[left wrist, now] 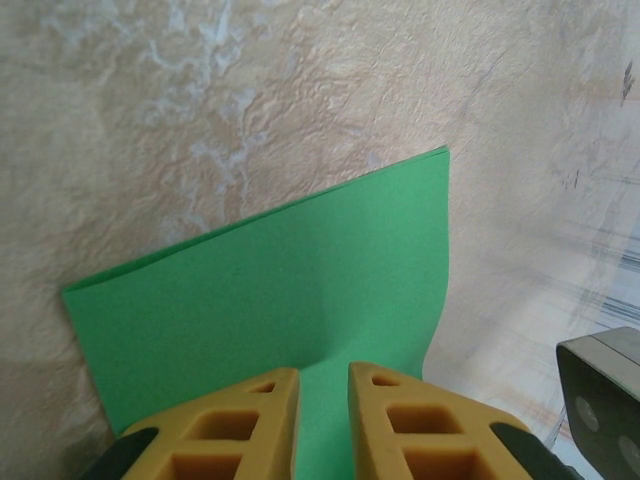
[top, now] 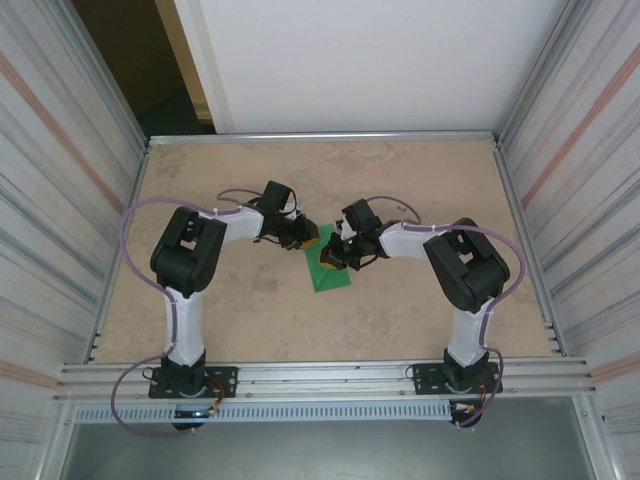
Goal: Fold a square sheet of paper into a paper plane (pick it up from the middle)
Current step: Fold the triangle a second time at the center of the table.
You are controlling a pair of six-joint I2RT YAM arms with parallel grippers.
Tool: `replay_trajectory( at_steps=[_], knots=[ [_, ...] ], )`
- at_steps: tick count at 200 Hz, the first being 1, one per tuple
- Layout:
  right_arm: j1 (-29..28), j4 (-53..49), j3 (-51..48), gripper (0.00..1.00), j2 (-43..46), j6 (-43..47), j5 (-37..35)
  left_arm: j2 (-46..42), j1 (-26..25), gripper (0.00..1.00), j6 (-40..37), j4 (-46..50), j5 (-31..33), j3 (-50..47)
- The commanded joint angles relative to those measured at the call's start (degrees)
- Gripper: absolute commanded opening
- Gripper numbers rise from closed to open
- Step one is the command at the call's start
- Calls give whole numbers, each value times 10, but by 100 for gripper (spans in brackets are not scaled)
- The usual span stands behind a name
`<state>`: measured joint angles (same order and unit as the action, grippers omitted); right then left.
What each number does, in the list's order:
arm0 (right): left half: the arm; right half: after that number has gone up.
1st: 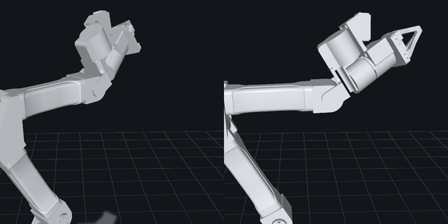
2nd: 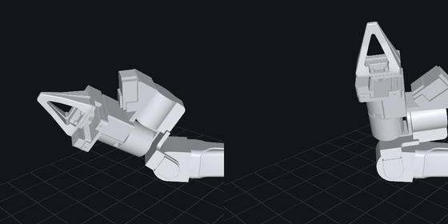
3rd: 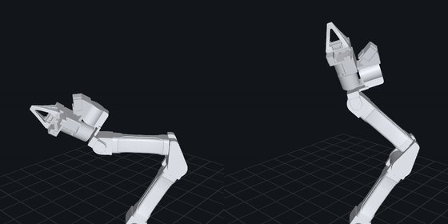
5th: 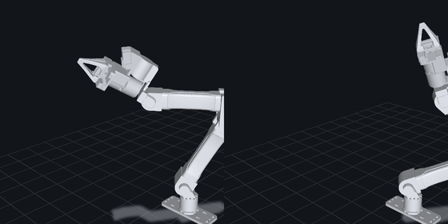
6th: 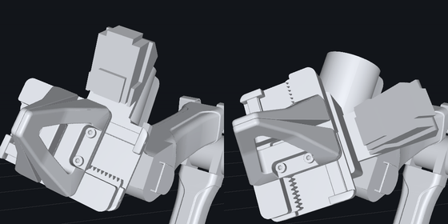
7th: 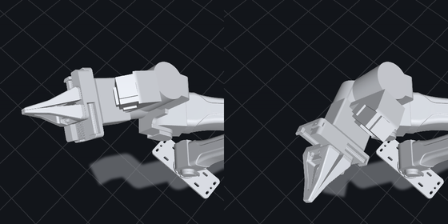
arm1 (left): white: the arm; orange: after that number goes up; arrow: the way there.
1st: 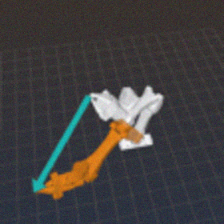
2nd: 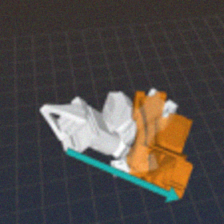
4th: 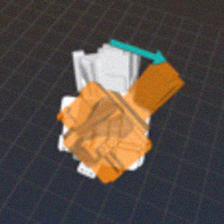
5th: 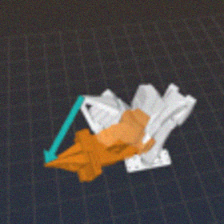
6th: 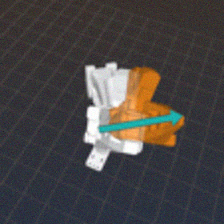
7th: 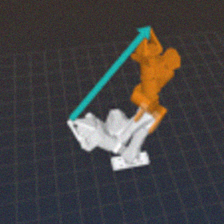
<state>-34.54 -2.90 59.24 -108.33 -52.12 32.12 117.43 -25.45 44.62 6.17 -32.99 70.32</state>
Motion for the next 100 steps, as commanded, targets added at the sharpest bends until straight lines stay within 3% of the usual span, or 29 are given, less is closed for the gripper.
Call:
replay_trajectory(
  at_steps=[1,100],
  knots=[
    [-6,5,15,0,-12,-11,-3,15,1,21,-7,36,27,-17],
    [-7,7,25,0,-30,-12,4,16,2,20,-6,37,28,-17]
  ],
)
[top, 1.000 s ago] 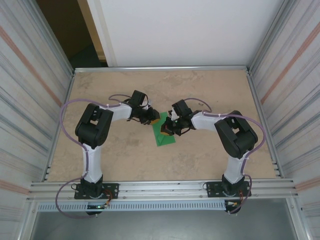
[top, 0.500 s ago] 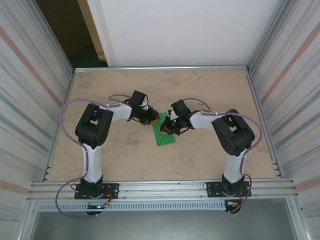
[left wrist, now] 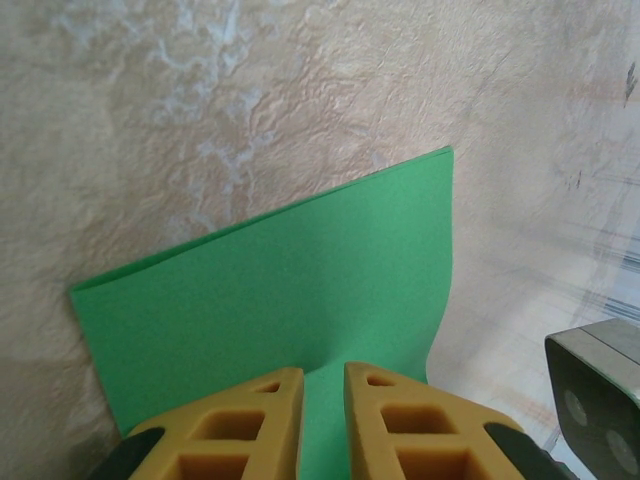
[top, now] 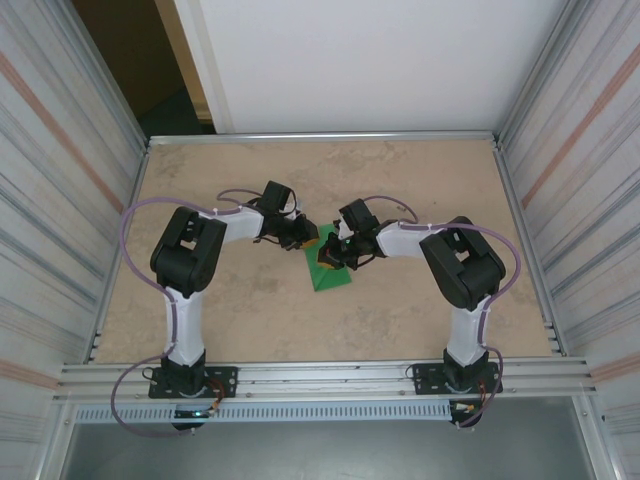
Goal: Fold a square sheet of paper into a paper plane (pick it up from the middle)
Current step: Fold the triangle a second time at the center of the table.
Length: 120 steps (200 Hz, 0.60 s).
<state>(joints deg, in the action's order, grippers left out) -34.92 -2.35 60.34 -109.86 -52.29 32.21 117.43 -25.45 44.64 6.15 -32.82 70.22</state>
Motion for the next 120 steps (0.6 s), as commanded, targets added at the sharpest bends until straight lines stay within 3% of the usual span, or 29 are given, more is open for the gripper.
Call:
replay_trajectory(
  at_steps=[1,120],
  knots=[
    [-3,2,15,0,-15,-11,3,16,2,20,-6,38,25,-16],
    [-1,7,12,0,-26,-18,-7,13,2,20,-5,38,25,-18]
  ],
)
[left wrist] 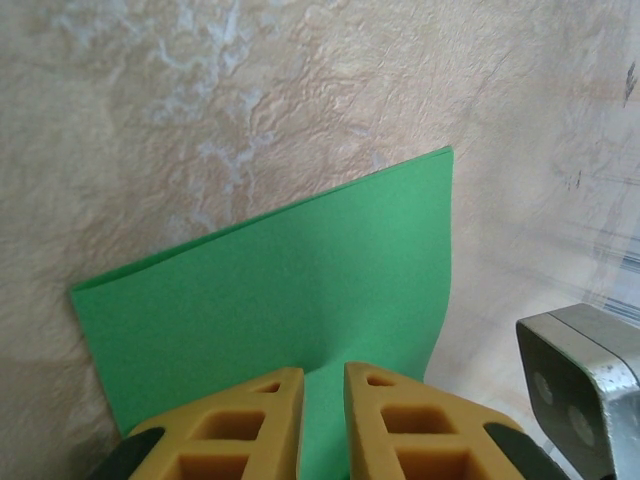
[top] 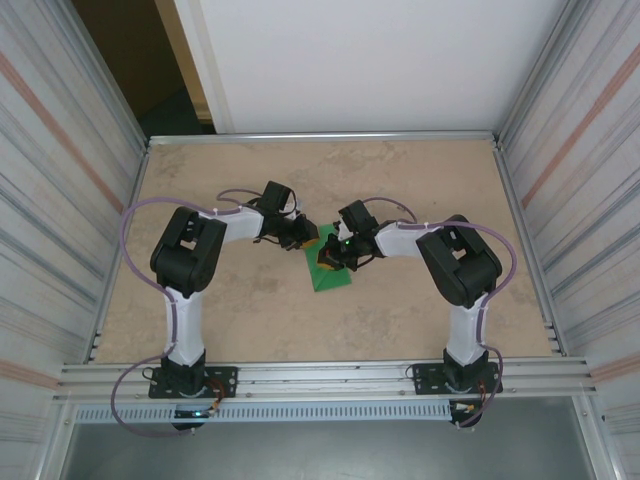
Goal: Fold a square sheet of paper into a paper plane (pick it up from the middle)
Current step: Fold the triangle a second time at the center of the table.
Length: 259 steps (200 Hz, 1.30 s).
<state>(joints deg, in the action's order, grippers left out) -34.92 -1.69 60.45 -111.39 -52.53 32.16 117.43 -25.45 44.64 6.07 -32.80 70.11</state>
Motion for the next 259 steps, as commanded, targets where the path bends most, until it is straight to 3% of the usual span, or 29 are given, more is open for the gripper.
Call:
replay_trajectory(
  at_steps=[1,150,259],
  knots=[
    [-1,0,11,0,-10,-16,-7,13,2,20,-5,39,25,-17],
    [1,7,1,0,-15,-25,-10,-58,11,24,-15,29,8,-8],
    [1,18,2,0,-14,-20,2,-13,16,16,-19,55,19,-14]
  ],
)
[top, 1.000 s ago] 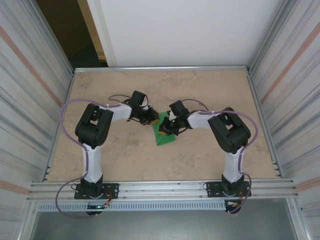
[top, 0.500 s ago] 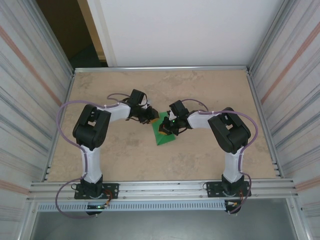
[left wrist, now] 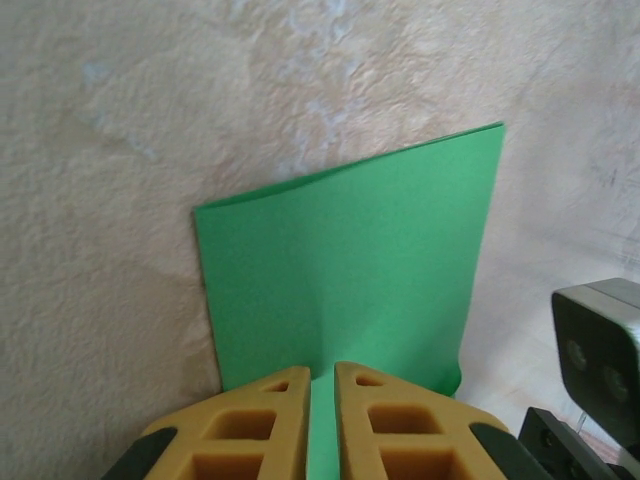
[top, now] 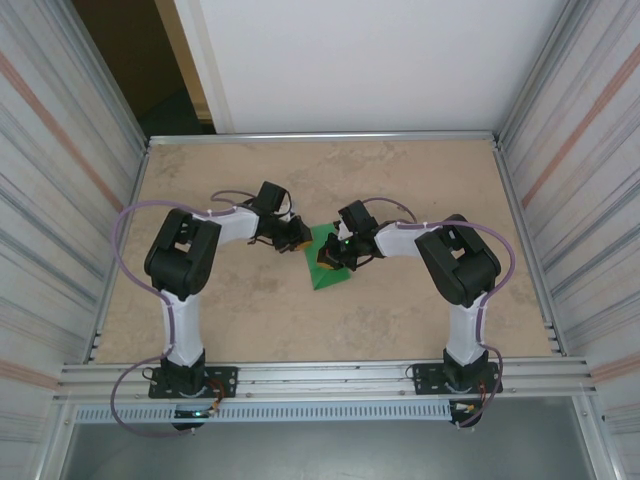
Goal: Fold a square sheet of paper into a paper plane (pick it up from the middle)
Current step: Fold the triangle a second time at the center of the table.
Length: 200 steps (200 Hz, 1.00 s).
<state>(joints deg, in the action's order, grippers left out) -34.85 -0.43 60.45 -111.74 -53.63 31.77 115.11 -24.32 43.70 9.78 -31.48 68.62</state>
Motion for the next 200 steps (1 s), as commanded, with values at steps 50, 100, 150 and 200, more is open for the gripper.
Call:
replay_trajectory(
  at_steps=[50,100,150,200],
  knots=[
    [1,3,3,0,-13,-10,6,14,4,16,-10,19,6,1],
    [1,-5,5,0,-15,-9,3,14,4,16,-9,18,5,1],
    [1,-17,5,0,-14,-7,-4,13,5,15,-9,18,7,1],
    [1,-23,2,0,-14,-5,-6,12,5,16,-13,23,11,8]
  ],
)
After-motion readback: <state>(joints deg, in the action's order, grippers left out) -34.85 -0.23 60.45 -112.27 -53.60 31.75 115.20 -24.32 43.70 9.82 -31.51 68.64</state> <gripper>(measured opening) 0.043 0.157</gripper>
